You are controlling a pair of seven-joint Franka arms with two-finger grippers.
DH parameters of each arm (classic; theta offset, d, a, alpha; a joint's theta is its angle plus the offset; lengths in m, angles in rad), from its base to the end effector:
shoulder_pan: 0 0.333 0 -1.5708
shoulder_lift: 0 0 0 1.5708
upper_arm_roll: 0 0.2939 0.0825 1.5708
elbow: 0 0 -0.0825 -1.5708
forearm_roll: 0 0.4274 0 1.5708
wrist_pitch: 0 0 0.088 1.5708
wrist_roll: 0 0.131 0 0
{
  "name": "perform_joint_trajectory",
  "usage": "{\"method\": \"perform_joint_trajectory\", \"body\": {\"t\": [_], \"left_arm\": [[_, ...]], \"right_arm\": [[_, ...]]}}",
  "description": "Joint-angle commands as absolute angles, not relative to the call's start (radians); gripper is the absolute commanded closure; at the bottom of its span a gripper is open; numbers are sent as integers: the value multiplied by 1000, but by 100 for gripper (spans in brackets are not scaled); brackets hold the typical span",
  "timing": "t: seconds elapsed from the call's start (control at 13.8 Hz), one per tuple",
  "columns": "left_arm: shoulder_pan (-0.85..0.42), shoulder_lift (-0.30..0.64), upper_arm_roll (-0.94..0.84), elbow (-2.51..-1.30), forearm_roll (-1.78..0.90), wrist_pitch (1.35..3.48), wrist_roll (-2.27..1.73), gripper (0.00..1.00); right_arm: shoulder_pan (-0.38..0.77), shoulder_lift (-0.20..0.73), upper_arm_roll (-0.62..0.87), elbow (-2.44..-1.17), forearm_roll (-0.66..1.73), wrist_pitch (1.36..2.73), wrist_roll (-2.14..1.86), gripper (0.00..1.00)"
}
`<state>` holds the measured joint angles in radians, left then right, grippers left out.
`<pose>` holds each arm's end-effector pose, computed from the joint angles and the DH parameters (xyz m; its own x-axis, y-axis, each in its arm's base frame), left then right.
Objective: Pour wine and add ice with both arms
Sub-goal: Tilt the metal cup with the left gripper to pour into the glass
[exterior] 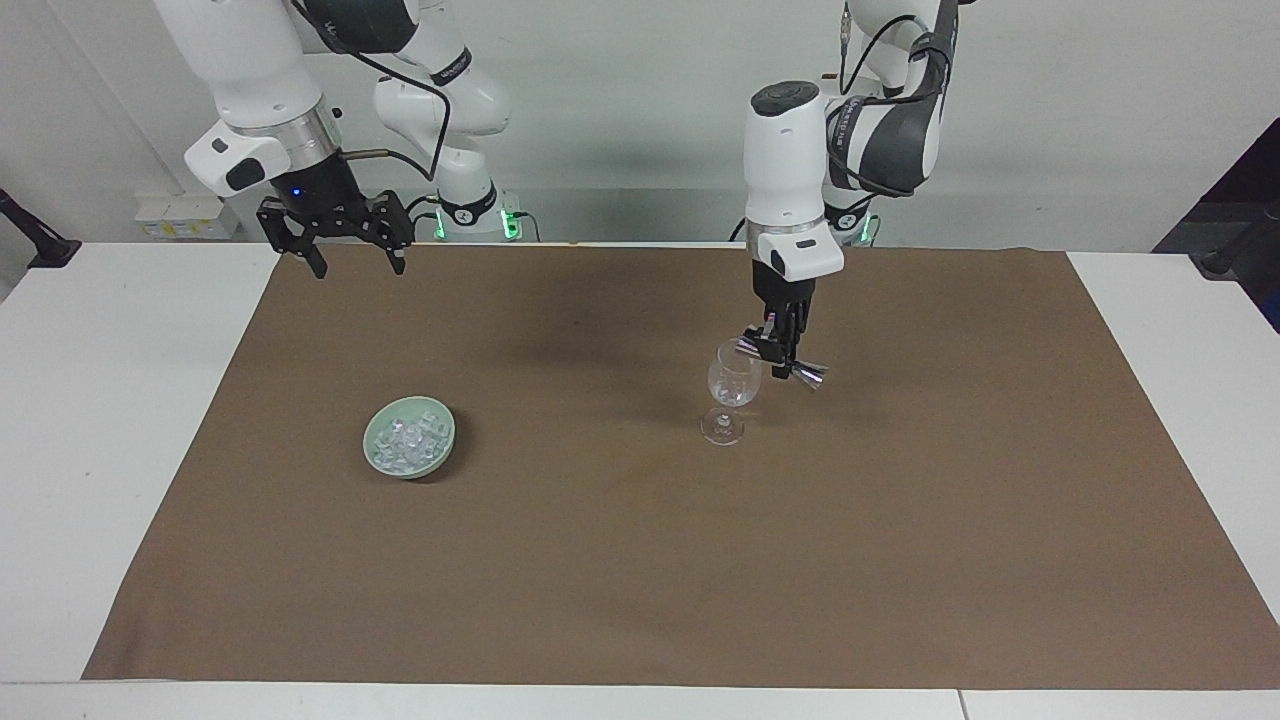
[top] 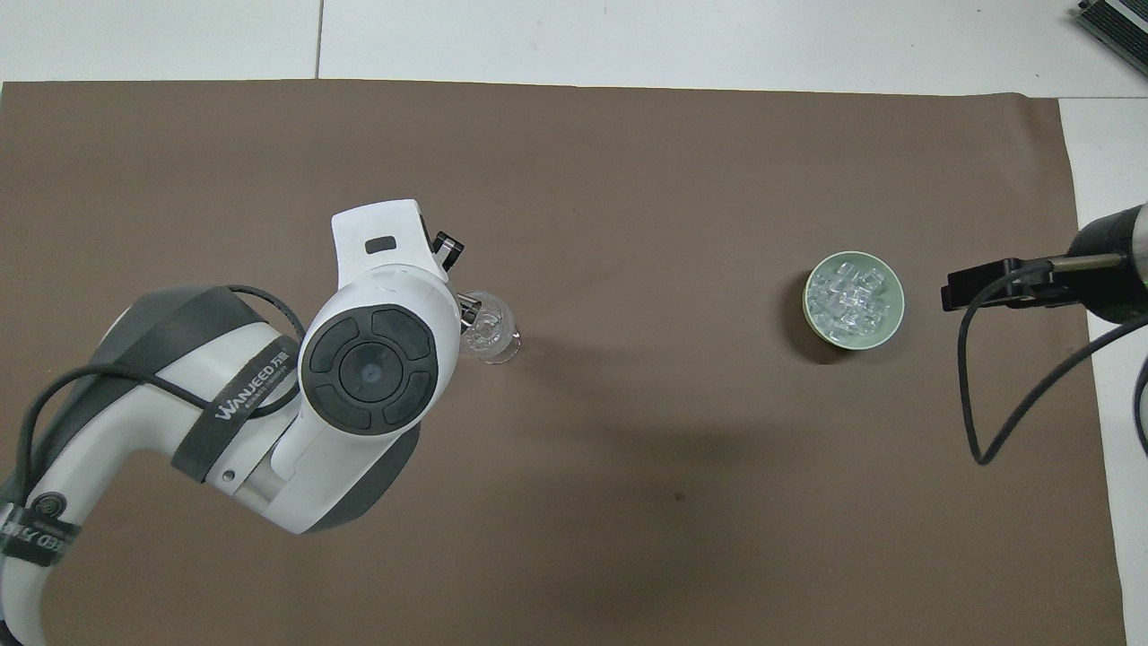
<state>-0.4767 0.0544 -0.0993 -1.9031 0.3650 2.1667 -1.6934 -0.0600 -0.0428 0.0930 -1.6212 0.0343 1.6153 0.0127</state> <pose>0.5486 -0.3304 0.4310 0.5322 0.7910 0.3018 0.7710 -0.6001 0.2133 0.5902 0.0248 0.5817 0.9992 0.0188 0.0363 0.0199 -0.9993 -0.0308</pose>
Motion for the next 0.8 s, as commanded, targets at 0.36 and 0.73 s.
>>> {"method": "perform_joint_trajectory", "body": {"t": [0.36,0.73], "left_arm": [[-512,41,-81,-1891,403,2111,-1715,100],[-514,43,-81,-1888,403,2111,-1717,100]], "right_arm": [[-75,-38,92,-1617,55,1629,17,0],[-81,-38,89,-1620,54,1631,17,0]]}}
